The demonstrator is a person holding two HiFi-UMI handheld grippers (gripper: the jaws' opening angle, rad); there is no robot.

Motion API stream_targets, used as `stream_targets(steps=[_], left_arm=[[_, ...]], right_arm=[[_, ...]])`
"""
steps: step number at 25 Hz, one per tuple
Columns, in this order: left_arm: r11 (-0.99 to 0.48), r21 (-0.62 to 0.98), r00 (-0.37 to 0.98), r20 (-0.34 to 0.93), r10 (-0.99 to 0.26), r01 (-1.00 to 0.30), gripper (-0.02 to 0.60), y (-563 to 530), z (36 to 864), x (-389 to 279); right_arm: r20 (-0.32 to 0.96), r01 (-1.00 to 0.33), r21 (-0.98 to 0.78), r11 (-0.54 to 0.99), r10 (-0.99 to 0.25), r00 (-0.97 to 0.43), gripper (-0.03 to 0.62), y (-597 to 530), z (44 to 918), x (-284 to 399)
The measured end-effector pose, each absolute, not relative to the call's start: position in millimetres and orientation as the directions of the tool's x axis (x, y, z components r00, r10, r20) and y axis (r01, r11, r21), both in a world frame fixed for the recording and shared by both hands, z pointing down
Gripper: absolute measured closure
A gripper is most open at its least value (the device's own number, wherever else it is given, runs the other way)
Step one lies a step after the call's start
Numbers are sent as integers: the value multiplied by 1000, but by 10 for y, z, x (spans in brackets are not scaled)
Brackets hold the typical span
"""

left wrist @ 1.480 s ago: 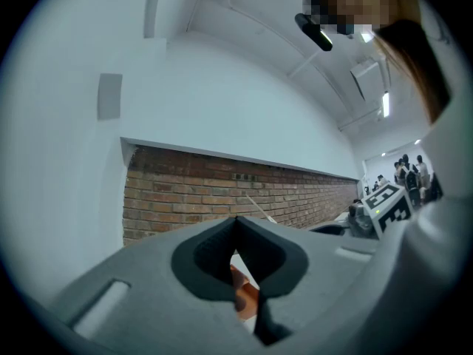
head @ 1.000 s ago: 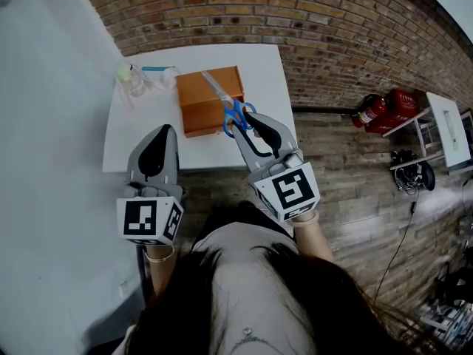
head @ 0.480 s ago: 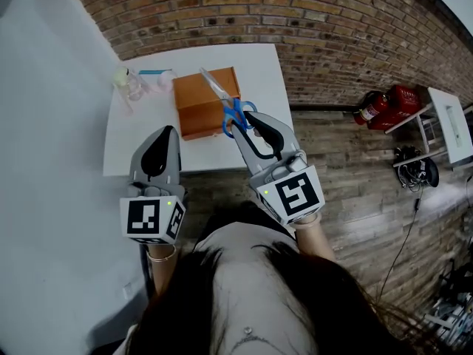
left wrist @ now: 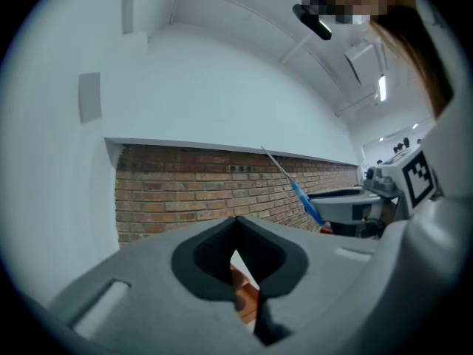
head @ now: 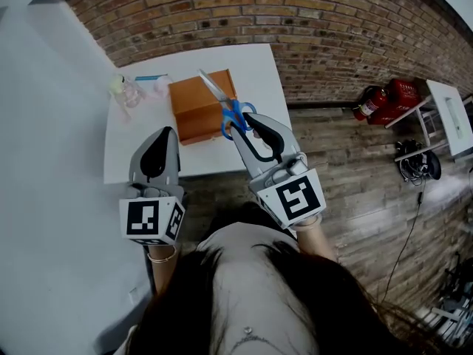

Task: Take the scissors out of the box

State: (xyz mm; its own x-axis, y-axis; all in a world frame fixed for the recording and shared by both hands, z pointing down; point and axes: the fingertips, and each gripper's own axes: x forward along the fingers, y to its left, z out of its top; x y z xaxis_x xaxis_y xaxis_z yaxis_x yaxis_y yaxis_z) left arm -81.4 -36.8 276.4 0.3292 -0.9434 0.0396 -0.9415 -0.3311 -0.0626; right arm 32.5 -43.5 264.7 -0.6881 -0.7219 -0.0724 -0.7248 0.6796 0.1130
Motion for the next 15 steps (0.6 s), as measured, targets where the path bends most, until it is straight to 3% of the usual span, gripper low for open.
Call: stream_targets(steps=[15], left_arm=[[-348, -57, 345, 49, -937, -936, 581, -519, 2784, -710]], right_arm=[[-70, -755, 88, 650, -752, -655, 498, -554, 2679, 481]])
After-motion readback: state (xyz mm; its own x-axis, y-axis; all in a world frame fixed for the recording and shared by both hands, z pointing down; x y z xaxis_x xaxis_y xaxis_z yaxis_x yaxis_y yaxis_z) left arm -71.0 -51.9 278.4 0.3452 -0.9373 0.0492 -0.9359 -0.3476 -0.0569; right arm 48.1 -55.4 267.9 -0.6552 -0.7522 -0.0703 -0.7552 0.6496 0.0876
